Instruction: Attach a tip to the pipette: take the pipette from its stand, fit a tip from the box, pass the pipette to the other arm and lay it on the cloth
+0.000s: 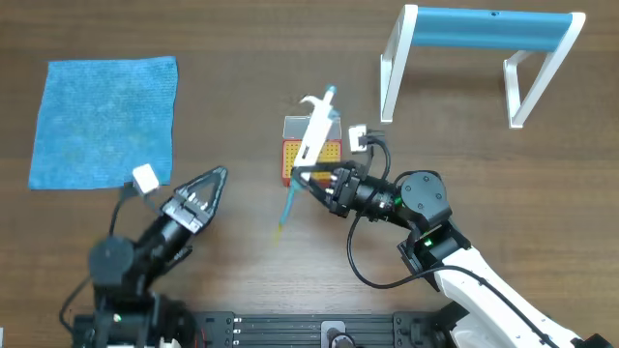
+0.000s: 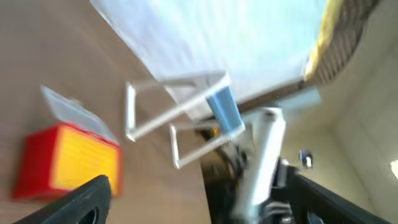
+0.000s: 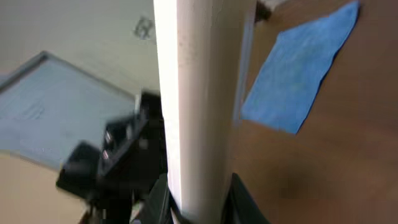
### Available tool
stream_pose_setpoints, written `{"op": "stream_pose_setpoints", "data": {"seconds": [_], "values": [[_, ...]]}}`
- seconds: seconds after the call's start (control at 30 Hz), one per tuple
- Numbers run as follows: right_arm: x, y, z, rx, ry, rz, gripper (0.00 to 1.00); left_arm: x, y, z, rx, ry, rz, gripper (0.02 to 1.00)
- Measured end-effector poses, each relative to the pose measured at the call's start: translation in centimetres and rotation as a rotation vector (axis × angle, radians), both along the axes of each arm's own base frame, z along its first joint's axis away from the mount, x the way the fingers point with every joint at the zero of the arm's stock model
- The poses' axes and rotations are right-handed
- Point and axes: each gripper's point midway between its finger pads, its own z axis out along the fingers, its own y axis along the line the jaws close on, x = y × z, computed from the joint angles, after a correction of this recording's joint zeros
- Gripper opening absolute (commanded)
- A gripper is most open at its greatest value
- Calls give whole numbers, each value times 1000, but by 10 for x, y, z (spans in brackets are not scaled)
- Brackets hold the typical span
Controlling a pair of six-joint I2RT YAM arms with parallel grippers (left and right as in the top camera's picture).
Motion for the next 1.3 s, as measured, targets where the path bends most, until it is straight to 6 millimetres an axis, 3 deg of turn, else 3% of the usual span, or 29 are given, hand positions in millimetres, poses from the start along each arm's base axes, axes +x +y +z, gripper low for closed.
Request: {"op": "stream_pose_setpoints", "data": {"seconds": [0.2,0.43,0.57,0.97,1.03,1.13,1.2,1.3], "values": [[-34,7,-17,-37,101,201,69,16,-39,36,25,46,-326,860],[-66,8,-20,-47,82,400,73,7,-103,16,-5,177,-716,862],[-73,8,-23,-49,73,447,71,13,-127,9,-2,159,-808,836],[-69,3,-23,-50,57,437,71,16,-134,5,-3,158,-830,877],[-58,-3,-23,-49,58,397,71,16,-134,5,-2,157,-830,812],[-44,-12,-23,-48,59,340,71,16,-134,6,2,144,-830,798],[-41,-13,-23,-48,59,329,71,17,-134,6,3,144,-827,726],[-41,-13,-23,-48,59,329,73,19,-134,6,9,135,-813,720]]}}
